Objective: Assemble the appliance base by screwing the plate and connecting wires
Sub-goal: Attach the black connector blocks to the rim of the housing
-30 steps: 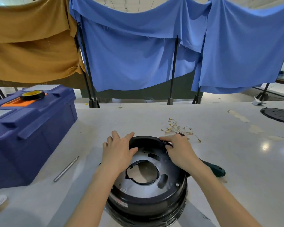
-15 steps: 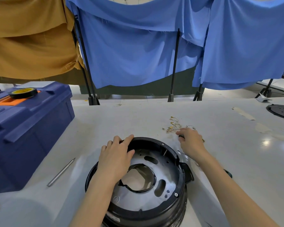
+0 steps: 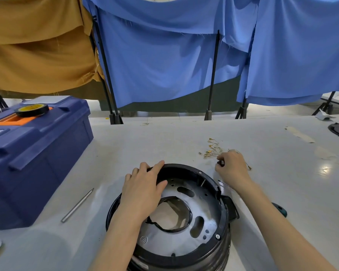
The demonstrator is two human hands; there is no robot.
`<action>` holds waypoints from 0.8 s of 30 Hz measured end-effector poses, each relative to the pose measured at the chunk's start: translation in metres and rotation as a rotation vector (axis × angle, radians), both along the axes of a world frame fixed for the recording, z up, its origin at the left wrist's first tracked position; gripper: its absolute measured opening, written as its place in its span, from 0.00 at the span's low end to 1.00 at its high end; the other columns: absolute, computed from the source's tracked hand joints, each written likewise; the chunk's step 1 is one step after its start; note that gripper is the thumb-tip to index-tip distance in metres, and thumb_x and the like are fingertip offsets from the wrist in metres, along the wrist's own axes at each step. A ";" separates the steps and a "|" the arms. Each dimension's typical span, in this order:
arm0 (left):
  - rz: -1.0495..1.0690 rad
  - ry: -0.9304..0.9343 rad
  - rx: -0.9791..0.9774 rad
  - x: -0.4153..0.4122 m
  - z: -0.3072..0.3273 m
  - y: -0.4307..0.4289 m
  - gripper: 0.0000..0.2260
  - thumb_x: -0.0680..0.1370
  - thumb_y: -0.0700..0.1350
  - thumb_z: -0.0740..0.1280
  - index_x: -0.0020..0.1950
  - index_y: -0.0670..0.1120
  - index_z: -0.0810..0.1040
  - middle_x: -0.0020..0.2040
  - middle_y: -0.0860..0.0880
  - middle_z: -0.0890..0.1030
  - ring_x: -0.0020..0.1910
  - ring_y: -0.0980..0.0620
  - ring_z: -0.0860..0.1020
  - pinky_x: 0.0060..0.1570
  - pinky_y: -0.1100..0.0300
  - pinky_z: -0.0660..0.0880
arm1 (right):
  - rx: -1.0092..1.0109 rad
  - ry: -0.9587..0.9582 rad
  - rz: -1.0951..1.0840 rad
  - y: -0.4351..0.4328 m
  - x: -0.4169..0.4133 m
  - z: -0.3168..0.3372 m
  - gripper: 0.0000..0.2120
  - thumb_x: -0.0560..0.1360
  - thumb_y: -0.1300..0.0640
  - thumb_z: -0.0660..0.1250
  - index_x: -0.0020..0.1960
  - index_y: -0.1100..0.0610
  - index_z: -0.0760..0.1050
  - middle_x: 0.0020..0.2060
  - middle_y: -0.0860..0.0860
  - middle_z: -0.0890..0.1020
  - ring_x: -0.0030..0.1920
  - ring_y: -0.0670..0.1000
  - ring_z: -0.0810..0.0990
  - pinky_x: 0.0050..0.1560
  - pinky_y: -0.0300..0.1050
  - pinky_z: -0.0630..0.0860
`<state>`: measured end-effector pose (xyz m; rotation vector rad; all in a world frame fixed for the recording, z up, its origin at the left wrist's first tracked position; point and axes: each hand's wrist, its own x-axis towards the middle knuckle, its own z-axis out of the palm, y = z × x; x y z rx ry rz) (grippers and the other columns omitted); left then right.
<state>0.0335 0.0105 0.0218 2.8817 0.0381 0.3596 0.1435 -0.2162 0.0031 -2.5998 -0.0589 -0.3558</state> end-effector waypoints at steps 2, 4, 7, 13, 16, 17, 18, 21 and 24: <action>-0.001 -0.002 0.006 0.000 0.000 0.000 0.24 0.83 0.55 0.55 0.78 0.59 0.53 0.65 0.50 0.69 0.62 0.49 0.69 0.60 0.57 0.64 | 0.182 -0.017 0.037 0.000 -0.010 0.014 0.09 0.73 0.65 0.67 0.51 0.67 0.82 0.44 0.60 0.83 0.48 0.59 0.80 0.48 0.46 0.75; -0.001 -0.001 0.013 0.000 0.000 0.000 0.24 0.83 0.55 0.55 0.78 0.59 0.52 0.65 0.50 0.69 0.62 0.48 0.69 0.61 0.56 0.64 | 0.383 0.044 0.113 -0.002 -0.023 0.030 0.07 0.71 0.63 0.73 0.48 0.62 0.84 0.38 0.53 0.84 0.36 0.51 0.79 0.38 0.39 0.76; 0.001 0.000 0.030 -0.002 0.000 -0.001 0.24 0.83 0.55 0.55 0.78 0.58 0.53 0.66 0.49 0.69 0.63 0.48 0.68 0.62 0.56 0.62 | 0.593 0.130 0.204 -0.007 -0.047 0.053 0.05 0.67 0.61 0.79 0.41 0.60 0.84 0.36 0.55 0.85 0.30 0.50 0.78 0.33 0.39 0.78; -0.136 -0.215 -0.314 -0.008 0.016 -0.008 0.15 0.81 0.51 0.63 0.68 0.54 0.75 0.64 0.56 0.74 0.64 0.57 0.71 0.67 0.62 0.58 | 0.699 0.329 0.337 -0.018 -0.095 0.073 0.06 0.67 0.65 0.78 0.44 0.62 0.85 0.40 0.61 0.85 0.34 0.52 0.84 0.37 0.38 0.80; -0.234 -0.082 -0.706 -0.016 0.028 -0.020 0.08 0.78 0.51 0.67 0.51 0.50 0.84 0.44 0.57 0.84 0.45 0.62 0.81 0.47 0.72 0.73 | 0.664 0.441 0.367 -0.022 -0.107 0.075 0.11 0.68 0.68 0.77 0.50 0.62 0.83 0.37 0.61 0.85 0.38 0.57 0.86 0.45 0.38 0.81; -0.257 0.014 -0.804 -0.018 0.031 -0.027 0.09 0.78 0.52 0.68 0.47 0.48 0.84 0.39 0.54 0.85 0.40 0.59 0.83 0.41 0.71 0.74 | 0.662 0.453 0.367 -0.021 -0.110 0.076 0.12 0.67 0.68 0.77 0.50 0.62 0.82 0.36 0.62 0.85 0.38 0.58 0.86 0.43 0.37 0.80; -0.270 0.105 -0.860 -0.020 0.034 -0.034 0.11 0.77 0.53 0.68 0.46 0.47 0.84 0.38 0.52 0.85 0.38 0.55 0.84 0.37 0.71 0.73 | 0.653 0.450 0.370 -0.019 -0.113 0.077 0.13 0.66 0.69 0.77 0.49 0.62 0.82 0.34 0.62 0.85 0.37 0.58 0.86 0.40 0.36 0.79; -0.275 0.279 -0.934 -0.022 0.036 -0.055 0.15 0.77 0.56 0.68 0.45 0.44 0.83 0.37 0.47 0.86 0.38 0.51 0.85 0.30 0.70 0.71 | 0.594 0.396 0.402 -0.012 -0.120 0.079 0.13 0.63 0.68 0.80 0.44 0.60 0.83 0.30 0.60 0.84 0.33 0.57 0.85 0.37 0.37 0.79; -0.199 0.344 -1.119 -0.023 0.035 -0.065 0.13 0.76 0.51 0.72 0.46 0.40 0.83 0.38 0.43 0.85 0.39 0.48 0.85 0.31 0.65 0.72 | 0.531 0.320 0.400 -0.013 -0.120 0.077 0.12 0.60 0.64 0.82 0.40 0.56 0.83 0.28 0.56 0.83 0.32 0.55 0.84 0.41 0.43 0.79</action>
